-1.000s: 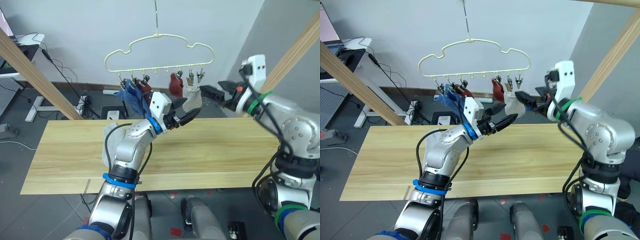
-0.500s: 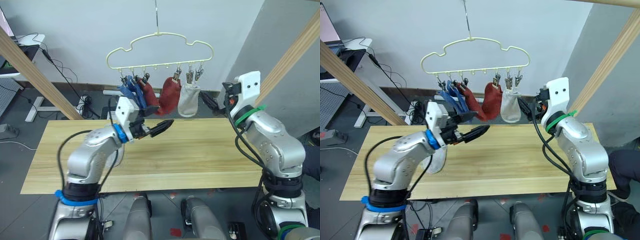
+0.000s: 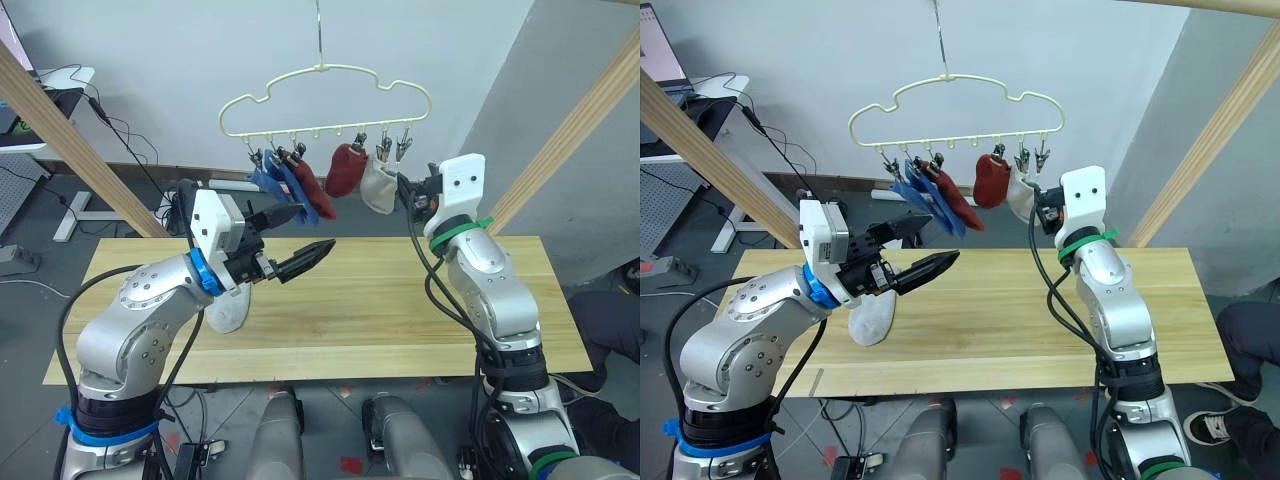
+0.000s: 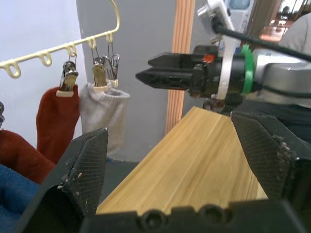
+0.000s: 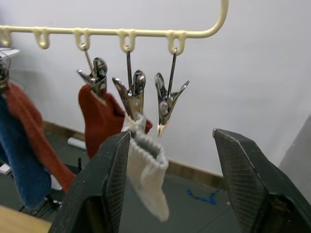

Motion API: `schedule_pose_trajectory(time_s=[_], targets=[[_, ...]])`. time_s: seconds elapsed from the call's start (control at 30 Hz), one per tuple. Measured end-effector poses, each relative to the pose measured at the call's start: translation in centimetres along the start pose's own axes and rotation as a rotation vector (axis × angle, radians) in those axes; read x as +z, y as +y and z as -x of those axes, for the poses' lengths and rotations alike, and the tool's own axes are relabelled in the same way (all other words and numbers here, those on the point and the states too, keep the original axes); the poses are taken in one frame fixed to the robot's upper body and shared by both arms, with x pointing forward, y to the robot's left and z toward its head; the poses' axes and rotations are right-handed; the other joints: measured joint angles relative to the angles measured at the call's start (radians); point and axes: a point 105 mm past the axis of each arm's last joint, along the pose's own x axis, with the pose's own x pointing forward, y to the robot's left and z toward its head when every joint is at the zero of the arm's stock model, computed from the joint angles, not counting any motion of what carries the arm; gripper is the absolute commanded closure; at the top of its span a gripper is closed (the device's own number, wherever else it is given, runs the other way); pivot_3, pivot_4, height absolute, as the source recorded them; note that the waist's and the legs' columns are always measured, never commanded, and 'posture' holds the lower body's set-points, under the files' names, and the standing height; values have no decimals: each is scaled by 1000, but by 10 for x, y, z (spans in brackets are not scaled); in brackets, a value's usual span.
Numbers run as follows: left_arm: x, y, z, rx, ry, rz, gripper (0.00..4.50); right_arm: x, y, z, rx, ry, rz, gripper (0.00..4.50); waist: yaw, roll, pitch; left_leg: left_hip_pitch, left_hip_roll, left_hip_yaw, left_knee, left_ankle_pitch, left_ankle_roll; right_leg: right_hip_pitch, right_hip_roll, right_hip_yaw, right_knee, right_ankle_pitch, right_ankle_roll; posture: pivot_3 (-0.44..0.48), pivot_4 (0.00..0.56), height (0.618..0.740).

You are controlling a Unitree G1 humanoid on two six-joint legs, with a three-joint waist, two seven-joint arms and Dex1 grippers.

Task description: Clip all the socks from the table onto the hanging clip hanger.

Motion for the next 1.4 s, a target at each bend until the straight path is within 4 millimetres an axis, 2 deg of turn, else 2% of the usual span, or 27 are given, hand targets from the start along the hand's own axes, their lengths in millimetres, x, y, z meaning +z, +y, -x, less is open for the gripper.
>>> schedule_pose_trajectory(time_s=[0.37,0.77,1.03,1.17,1.4], targets=[[-3,0,-4,15,4,9,0,0,0,-20,-61,-34,-18,1649,1,0,0,0,0,0,0,0,0,0,0,0,0,0,0,111,250,740],[-3,1,-4,28,4,9,0,-1,4,-33,-80,-31,-23,1649,5,0,0,0,0,0,0,0,0,0,0,0,0,3,-5,121,254,740],[-2,0,-5,31,1,3,0,-9,-6,-38,-141,-4,-13,1649,21,0,0,0,0,0,0,0,0,0,0,0,0,3,-5,127,253,740],[0,-1,-5,35,-2,-5,0,-2,-9,-41,-156,-24,-3,1649,23,0,0,0,0,0,0,0,0,0,0,0,0,3,-5,126,254,740],[-1,-2,-6,32,-2,-4,0,-3,-8,-43,-165,-20,-4,1649,23,0,0,0,0,0,0,0,0,0,0,0,0,3,-5,128,254,740]])
